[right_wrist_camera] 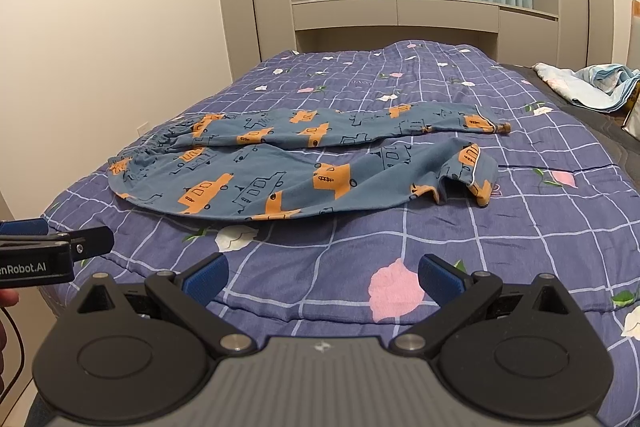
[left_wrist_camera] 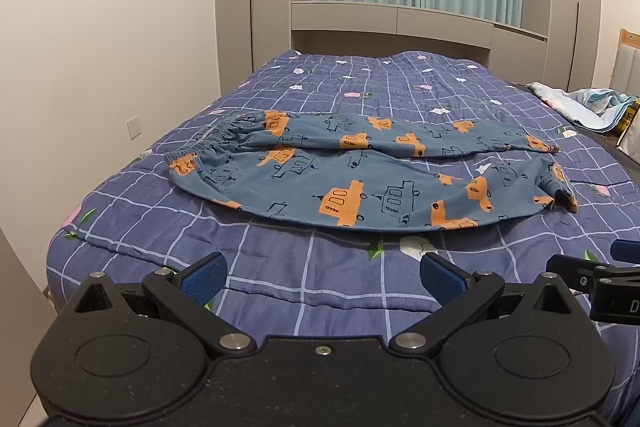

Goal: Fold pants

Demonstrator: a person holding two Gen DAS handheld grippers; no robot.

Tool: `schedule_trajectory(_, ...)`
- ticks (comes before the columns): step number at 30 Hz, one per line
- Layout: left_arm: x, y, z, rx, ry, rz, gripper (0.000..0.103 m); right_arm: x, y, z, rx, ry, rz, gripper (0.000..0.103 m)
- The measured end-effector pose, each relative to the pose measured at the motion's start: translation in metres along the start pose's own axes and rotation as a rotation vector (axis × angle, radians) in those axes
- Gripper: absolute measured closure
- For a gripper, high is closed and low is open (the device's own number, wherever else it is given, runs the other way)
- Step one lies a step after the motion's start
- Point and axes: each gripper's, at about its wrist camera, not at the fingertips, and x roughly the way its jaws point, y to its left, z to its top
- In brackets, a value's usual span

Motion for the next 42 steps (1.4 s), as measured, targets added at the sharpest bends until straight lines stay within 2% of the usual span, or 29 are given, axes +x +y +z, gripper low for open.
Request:
schedule_trajectory(14,0.0,0.0,0.0,0.001,0.003,0.002,0.001,0.0,0.002,0.0,0.001,0.011,0.0,0.0)
schedule_trajectory(19,0.002,0.0,0.001,0.01,0.031,0.002,0.001,0.003,0.001,0.003,-0.006,0.032,-0.001,0.0)
schedule_trajectory(24,0.005,0.003,0.013,0.024,0.05,0.008,0.001,0.009,-0.002,0.015,-0.002,0.073,-0.013,0.0)
schedule_trajectory(31,0.023,0.02,0.038,-0.064,0.117,-0.067,0.001,0.018,-0.006,0.039,0.005,0.104,0.006,0.0)
schedule_trajectory(37,0.037,0.023,0.063,-0.053,0.127,-0.043,0.001,0.028,-0.012,0.066,0.046,0.14,0.034,0.0)
schedule_trajectory(42,0.055,0.023,0.087,-0.01,0.164,0.023,0.001,0.036,-0.016,0.085,0.047,0.117,0.026,0.0)
